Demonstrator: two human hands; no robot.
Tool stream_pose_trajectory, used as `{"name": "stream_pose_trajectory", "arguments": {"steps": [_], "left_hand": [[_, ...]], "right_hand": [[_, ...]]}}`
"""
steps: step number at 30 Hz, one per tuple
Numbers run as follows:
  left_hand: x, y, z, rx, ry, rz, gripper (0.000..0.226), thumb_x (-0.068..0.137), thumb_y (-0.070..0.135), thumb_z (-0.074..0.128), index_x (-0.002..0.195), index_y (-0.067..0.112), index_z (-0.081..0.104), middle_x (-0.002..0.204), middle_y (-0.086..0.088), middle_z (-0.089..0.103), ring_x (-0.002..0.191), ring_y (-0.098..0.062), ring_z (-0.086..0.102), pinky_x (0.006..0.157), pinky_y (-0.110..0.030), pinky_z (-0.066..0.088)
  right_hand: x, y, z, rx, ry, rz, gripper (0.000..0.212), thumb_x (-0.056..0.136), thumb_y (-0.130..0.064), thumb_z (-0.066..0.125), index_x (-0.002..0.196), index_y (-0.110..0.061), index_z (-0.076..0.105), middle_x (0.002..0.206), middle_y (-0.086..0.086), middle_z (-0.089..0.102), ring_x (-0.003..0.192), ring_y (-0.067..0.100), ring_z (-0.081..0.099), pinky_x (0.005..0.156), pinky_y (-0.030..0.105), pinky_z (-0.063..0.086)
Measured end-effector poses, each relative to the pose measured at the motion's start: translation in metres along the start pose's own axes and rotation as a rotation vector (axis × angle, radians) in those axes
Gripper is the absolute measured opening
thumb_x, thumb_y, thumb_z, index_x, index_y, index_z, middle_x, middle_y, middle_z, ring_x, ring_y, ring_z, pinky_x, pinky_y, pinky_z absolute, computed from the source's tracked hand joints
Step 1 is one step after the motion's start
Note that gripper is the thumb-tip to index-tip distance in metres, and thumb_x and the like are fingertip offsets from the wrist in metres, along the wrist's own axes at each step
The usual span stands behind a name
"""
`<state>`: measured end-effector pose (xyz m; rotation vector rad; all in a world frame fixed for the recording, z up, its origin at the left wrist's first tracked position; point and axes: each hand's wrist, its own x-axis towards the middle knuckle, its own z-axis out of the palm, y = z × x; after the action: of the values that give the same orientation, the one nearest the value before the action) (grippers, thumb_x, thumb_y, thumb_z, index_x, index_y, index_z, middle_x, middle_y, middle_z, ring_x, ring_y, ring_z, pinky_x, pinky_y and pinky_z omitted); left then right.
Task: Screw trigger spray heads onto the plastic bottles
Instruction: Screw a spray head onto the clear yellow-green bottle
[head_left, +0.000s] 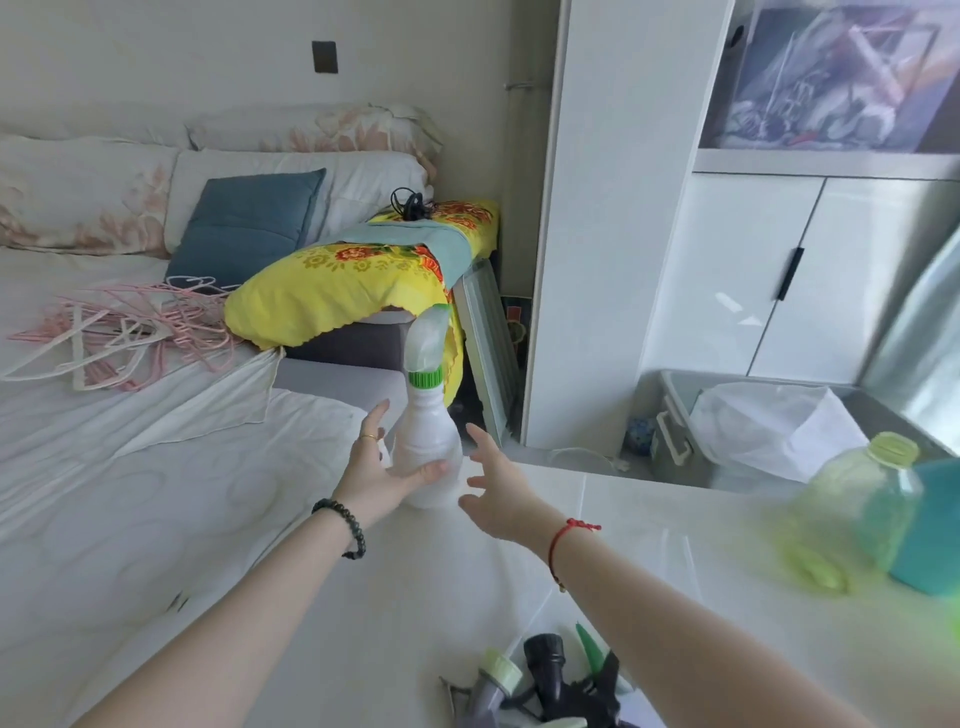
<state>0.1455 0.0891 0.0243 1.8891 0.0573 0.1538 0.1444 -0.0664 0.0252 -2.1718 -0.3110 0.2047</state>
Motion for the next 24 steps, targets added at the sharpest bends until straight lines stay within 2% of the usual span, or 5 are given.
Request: {"name": "stream_pose_trajectory", "arguments": {"steps": [4, 7, 10, 19, 24], "left_hand": [[-0.04, 0.014, -0.001, -0.038, 0.052, 0.036, 0.094, 0.068, 0.025, 0.075, 0.14, 0.029, 0.014, 0.151, -0.009, 0.019, 0.132, -0.029, 0.031, 0.101, -0.04, 0.034], [-0.075, 0.027, 0.005, -0.035, -0.03, 0.103, 0.088, 0.07, 0.021, 0.074, 0.137, 0.032, 0.018, 0.147, -0.007, 0.025, 0.115, -0.016, 0.042, 0.089, -0.029, 0.034], [-0.097, 0.047, 0.018, -0.014, -0.11, 0.109, 0.087, 0.07, 0.028, 0.073, 0.137, 0.034, 0.018, 0.146, -0.006, 0.028, 0.123, -0.019, 0.04, 0.095, -0.033, 0.035], [-0.123, 0.113, 0.121, 0.017, -0.313, 0.146, 0.084, 0.074, 0.038, 0.067, 0.139, 0.031, 0.014, 0.145, -0.01, 0.031, 0.123, -0.022, 0.041, 0.095, -0.031, 0.034], [-0.126, 0.118, 0.179, -0.003, -0.438, 0.136, 0.086, 0.073, 0.039, 0.067, 0.139, 0.03, 0.013, 0.145, -0.009, 0.03, 0.125, -0.023, 0.039, 0.098, -0.032, 0.034]], "right_hand": [[-0.047, -0.006, -0.029, 0.011, 0.07, -0.038, 0.079, 0.085, -0.006, 0.055, 0.142, -0.032, 0.006, 0.147, 0.007, 0.031, 0.126, 0.025, 0.045, 0.09, 0.035, 0.048], [-0.092, 0.003, -0.059, 0.028, 0.122, -0.03, 0.078, 0.085, -0.008, 0.057, 0.142, -0.033, 0.009, 0.146, 0.009, 0.031, 0.127, 0.025, 0.044, 0.087, 0.032, 0.049], [-0.137, 0.019, -0.093, 0.02, 0.209, -0.002, 0.076, 0.084, -0.01, 0.059, 0.141, -0.031, 0.013, 0.145, 0.009, 0.033, 0.125, 0.025, 0.045, 0.082, 0.026, 0.047], [-0.219, 0.073, -0.188, -0.021, 0.571, 0.121, 0.073, 0.079, -0.015, 0.066, 0.138, -0.02, 0.024, 0.139, 0.014, 0.04, 0.115, 0.029, 0.05, 0.091, 0.042, 0.047], [-0.217, 0.104, -0.21, 0.003, 0.676, 0.168, 0.077, 0.076, -0.018, 0.07, 0.138, -0.019, 0.024, 0.138, 0.014, 0.039, 0.124, 0.029, 0.043, 0.102, 0.047, 0.04]]}}
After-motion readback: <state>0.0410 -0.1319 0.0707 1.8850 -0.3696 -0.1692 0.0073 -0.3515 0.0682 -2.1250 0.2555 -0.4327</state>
